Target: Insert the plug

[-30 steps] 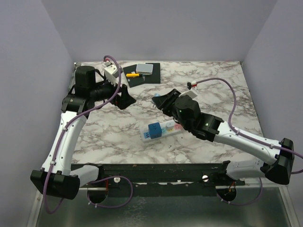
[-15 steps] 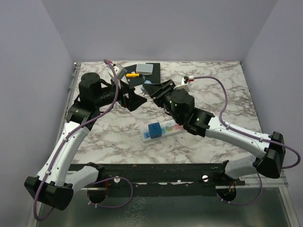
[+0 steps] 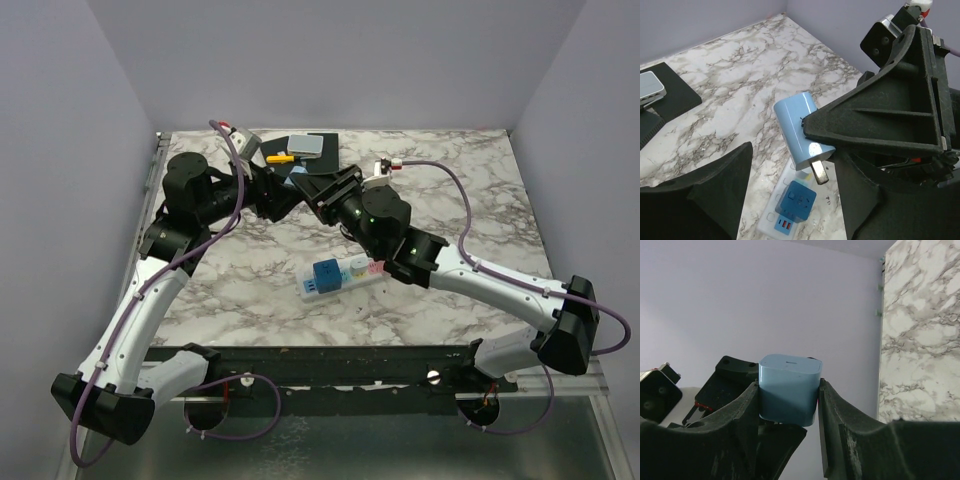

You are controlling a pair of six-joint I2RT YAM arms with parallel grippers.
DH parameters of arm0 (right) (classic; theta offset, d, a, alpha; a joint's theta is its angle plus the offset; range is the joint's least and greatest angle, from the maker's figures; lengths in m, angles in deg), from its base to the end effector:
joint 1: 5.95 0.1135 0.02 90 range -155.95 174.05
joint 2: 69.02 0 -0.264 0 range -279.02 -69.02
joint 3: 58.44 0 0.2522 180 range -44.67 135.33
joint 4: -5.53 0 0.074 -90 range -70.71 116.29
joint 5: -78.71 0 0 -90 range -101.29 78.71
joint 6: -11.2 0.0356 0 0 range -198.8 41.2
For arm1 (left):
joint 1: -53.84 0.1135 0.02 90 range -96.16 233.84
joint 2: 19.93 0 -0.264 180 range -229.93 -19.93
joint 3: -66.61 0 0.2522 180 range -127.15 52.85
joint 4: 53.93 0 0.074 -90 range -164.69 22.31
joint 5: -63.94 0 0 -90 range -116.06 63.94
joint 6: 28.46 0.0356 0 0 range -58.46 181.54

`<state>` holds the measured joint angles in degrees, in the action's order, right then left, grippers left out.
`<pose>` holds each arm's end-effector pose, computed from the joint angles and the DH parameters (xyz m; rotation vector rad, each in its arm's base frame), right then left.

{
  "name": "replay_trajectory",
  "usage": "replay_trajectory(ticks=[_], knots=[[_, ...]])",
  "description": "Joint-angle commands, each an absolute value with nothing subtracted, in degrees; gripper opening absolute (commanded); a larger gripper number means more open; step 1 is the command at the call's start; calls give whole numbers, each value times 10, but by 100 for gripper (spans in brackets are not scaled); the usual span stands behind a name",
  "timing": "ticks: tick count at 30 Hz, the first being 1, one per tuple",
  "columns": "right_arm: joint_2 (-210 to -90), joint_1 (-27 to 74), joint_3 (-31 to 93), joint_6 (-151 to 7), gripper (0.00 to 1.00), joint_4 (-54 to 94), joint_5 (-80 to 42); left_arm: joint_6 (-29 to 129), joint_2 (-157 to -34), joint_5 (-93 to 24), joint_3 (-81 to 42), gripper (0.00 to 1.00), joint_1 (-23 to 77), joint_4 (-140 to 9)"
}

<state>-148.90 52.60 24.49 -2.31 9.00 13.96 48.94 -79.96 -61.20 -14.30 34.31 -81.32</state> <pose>0.1860 0.2750 0.3860 0.6560 1.6650 1.4528 0.2063 -0.0949 0.4204 0.5772 1.6535 -0.9290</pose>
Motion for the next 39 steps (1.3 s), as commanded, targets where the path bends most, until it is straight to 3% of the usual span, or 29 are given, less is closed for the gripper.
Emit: replay_trajectory(ticks=[1,7,11,13,16,18,22,28,34,39], knots=[[-1502,529,251,-9,24,51,102,476,-801,-591,-144,64,342,-794],[-1508,529,245,-3,24,42,75,481,-801,-582,-152,49,342,-788],[-1508,529,238,-3,26,31,67,489,-801,-585,-149,26,341,-787],[-1505,529,235,-11,33,27,64,494,-800,-585,-147,15,341,-787],[-1494,528,232,-26,54,38,59,506,-796,-587,-145,0,342,-790],[-1478,518,225,-45,67,55,46,520,-791,-591,-145,0,342,-799],[-1432,456,191,-126,82,39,-82,553,-777,-614,-150,0,342,-825],[-1404,330,240,-341,84,109,-439,569,-756,-737,-155,0,342,-834],[-1408,329,302,-492,85,188,-578,532,-762,-881,-149,0,342,-835],[-1411,330,313,-516,84,168,-626,514,-765,-908,-152,0,341,-834]])
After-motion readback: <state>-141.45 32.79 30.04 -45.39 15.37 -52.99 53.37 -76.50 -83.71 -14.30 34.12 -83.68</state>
